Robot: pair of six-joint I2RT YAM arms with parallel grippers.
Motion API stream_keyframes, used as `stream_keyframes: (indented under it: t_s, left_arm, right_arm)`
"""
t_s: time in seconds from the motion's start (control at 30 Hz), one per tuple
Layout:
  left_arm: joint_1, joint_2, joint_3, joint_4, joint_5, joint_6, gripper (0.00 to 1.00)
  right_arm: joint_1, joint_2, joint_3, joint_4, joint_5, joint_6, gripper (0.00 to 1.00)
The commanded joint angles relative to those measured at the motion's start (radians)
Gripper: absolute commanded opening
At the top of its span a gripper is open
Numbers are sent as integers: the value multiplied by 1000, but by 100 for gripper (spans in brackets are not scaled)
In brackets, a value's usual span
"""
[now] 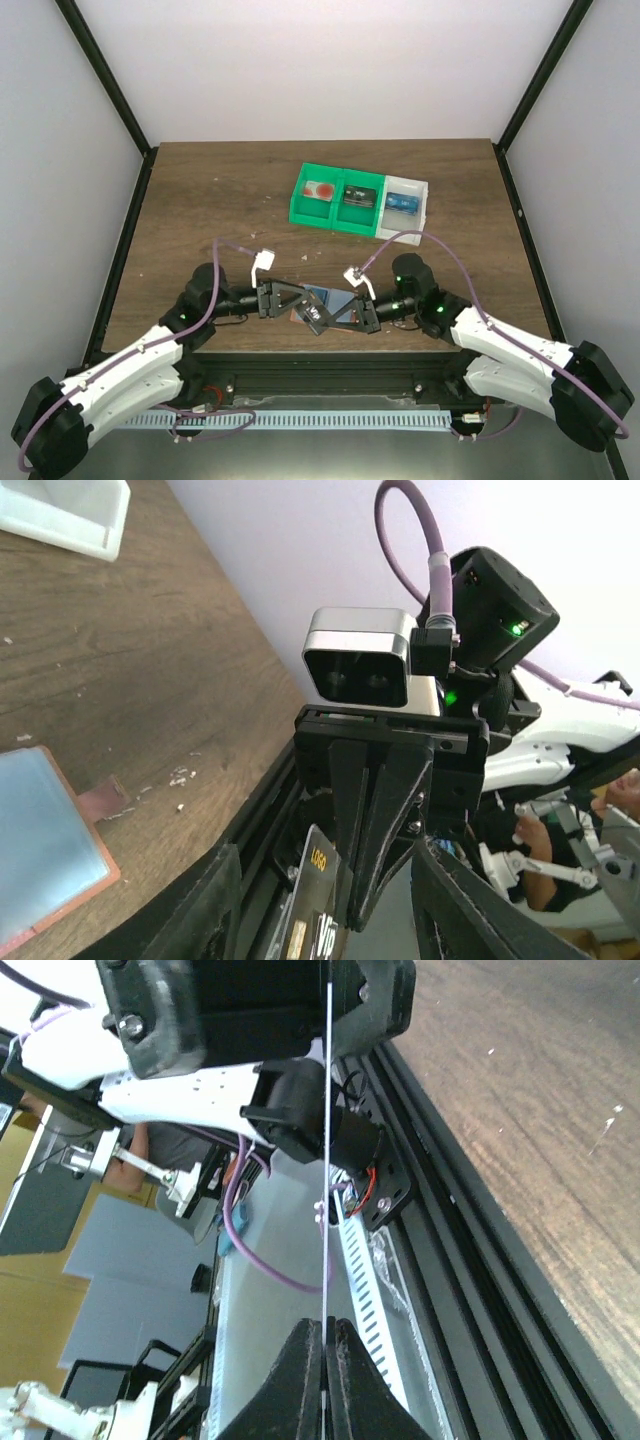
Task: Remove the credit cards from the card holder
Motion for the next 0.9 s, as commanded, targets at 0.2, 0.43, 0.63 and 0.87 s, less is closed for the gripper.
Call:
stream_keyframes:
  t_s: [0.2, 0.43, 0.63, 0.87]
  left_arm:
    - [1, 71, 98, -182, 181, 186, 0]
    - [2, 77, 72, -109, 117, 121, 0]
    - [0, 93, -33, 196, -39, -103, 0]
    - [0, 141, -64, 352, -229, -217, 0]
  right_arm:
    - [-4, -16, 82, -103, -54, -98, 0]
    - [-4, -60, 43, -74, 80, -24, 23]
    - [-4, -67, -58, 126, 183, 168, 44]
    - [-4, -42, -117, 339, 284, 379, 53]
